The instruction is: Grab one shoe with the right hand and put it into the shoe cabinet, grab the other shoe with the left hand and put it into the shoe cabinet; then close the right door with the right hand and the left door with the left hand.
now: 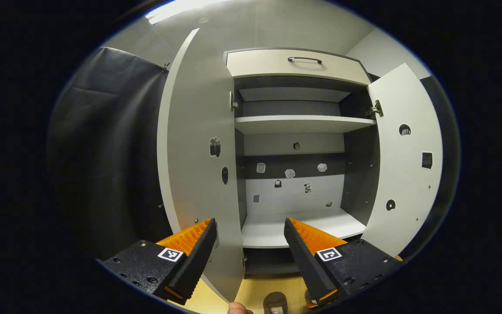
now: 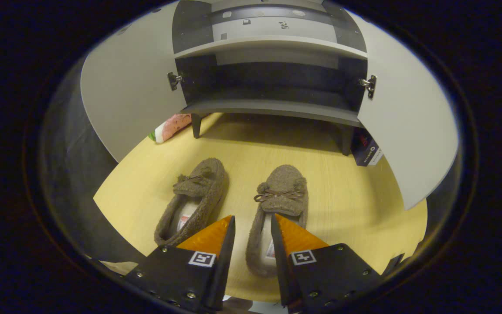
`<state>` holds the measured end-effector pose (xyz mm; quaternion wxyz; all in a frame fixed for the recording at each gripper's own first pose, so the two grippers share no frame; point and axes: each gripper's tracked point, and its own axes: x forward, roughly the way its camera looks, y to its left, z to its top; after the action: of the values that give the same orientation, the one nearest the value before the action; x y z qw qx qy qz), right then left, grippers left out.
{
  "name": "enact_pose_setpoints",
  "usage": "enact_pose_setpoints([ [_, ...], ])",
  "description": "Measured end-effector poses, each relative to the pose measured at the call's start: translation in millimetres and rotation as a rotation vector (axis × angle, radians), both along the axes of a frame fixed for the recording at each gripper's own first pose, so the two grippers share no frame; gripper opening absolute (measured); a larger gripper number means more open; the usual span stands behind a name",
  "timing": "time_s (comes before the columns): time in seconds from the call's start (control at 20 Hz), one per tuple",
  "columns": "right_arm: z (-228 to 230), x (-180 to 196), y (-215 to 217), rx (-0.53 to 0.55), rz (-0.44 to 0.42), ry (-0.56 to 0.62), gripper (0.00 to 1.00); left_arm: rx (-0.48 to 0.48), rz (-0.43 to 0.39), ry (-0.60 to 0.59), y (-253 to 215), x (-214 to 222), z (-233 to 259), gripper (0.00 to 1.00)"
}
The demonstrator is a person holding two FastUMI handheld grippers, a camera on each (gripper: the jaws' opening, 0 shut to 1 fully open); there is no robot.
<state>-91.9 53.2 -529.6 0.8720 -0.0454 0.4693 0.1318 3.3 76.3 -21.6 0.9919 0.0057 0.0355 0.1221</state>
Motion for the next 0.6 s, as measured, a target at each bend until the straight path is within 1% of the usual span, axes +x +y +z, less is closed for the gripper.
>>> enact_pose_setpoints([
  [0.05, -7, 1, 1, -0.008, 0.002, 0.017, 0.49, 0.001, 0.003, -0.001, 1, 0, 0, 0.95],
  [0.35, -47, 13, 3, -0.054, -0.006, 0.069, 0.48, -0.011, 0.017, 0.004, 6, -4, -2, 0.95],
  [0.4, -52, 18, 4, -0.066, -0.005, 0.065, 0.49, -0.014, 0.02, 0.007, 7, -5, -3, 0.95],
  [0.45, -56, 23, 4, -0.081, -0.001, 0.06, 0.46, -0.014, 0.023, 0.01, 9, -5, -5, 0.95],
  [0.5, -59, 26, 4, -0.094, 0.002, 0.054, 0.46, -0.013, 0.028, 0.011, 11, -5, -5, 0.95],
  [0.55, -62, 29, 5, -0.101, 0.005, 0.052, 0.46, -0.011, 0.033, 0.011, 12, -6, -5, 0.93],
  [0.6, -66, 30, 7, -0.109, 0.008, 0.053, 0.46, -0.009, 0.036, 0.011, 14, -6, -5, 0.95],
])
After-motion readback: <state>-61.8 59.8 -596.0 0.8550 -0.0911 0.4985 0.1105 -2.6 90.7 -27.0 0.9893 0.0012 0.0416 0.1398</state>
